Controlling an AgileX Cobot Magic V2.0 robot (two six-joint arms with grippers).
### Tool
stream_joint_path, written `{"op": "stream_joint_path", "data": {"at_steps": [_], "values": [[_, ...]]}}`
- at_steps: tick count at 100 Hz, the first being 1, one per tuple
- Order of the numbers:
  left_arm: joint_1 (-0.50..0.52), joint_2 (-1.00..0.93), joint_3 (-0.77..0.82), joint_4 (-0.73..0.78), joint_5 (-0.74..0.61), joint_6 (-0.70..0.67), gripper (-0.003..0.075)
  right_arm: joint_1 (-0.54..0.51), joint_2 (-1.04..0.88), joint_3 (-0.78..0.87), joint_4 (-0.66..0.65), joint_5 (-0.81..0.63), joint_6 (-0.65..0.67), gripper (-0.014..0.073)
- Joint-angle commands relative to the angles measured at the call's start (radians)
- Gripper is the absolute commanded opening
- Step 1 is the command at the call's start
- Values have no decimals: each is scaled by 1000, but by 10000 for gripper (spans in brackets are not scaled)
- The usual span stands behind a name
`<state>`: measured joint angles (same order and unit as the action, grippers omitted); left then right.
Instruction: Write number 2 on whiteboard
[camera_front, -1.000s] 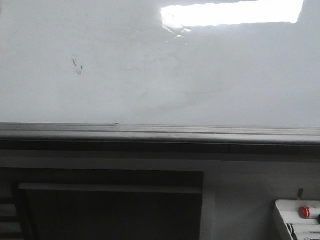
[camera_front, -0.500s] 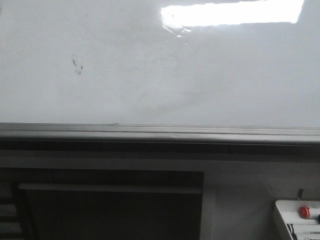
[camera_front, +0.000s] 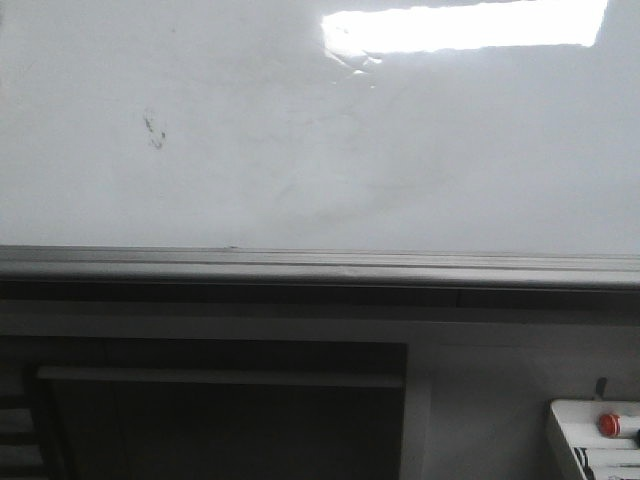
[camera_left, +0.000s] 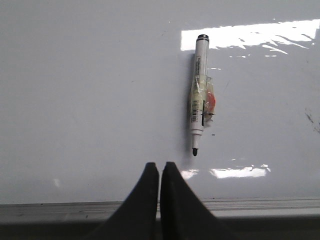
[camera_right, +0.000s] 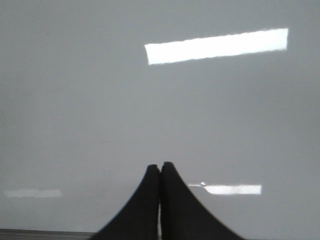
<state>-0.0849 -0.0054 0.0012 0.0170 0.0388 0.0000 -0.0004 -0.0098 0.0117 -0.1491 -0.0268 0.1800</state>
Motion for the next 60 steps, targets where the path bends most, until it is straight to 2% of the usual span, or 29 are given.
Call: {"op": "stream_joint_path", "data": {"at_steps": [1,21,36,60], "values": [[1,-26,33,-7,-73,0,-18,-4,-16,28,-35,-67,-2,-72],[1,-26,-1,-17,-94,0,-18,-4,-16,13,-40,-53,-2,-72],[1,-12,-100,-47,-77,-7,-18,-4,-11,-84,-11,73,-2,-72],[1,132,-346,-55,159,0,-18,-4,109,-354,-2,285,-2,-72]]}}
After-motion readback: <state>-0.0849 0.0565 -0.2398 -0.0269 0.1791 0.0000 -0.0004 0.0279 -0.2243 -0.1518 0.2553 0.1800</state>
